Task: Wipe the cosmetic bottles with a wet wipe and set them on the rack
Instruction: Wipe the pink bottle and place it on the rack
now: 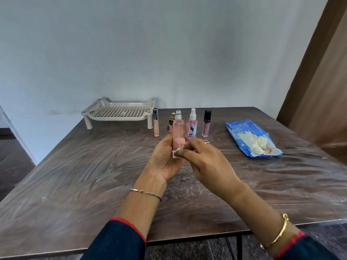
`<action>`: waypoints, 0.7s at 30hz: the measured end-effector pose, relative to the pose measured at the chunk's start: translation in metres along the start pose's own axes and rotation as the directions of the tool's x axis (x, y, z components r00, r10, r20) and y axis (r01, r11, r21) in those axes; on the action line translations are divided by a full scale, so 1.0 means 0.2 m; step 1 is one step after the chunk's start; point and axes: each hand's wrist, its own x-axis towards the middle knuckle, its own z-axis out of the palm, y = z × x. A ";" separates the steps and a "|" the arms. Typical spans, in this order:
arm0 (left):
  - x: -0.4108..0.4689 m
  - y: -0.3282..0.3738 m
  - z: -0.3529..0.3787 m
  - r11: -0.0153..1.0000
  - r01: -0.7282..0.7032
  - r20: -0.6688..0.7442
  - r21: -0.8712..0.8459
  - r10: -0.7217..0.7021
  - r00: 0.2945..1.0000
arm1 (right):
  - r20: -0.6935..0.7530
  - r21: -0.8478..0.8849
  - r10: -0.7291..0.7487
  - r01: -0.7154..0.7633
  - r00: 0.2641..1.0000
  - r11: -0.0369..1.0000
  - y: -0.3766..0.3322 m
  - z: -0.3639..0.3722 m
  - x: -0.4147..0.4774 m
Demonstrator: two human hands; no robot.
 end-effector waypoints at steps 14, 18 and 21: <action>-0.04 0.00 0.04 0.997 -0.075 0.007 -0.023 0.075 0.997 | -0.181 0.029 0.110 -0.107 0.977 0.994 -0.02 0.00 0.11; -0.03 0.01 0.03 0.996 -0.079 -0.030 0.031 0.080 0.996 | -0.078 0.019 0.084 -0.083 0.993 0.996 -0.06 0.03 0.00; -0.05 0.00 0.03 0.998 -0.049 0.018 0.040 0.048 0.999 | -0.124 0.061 0.096 -0.089 0.988 0.994 -0.05 0.00 0.04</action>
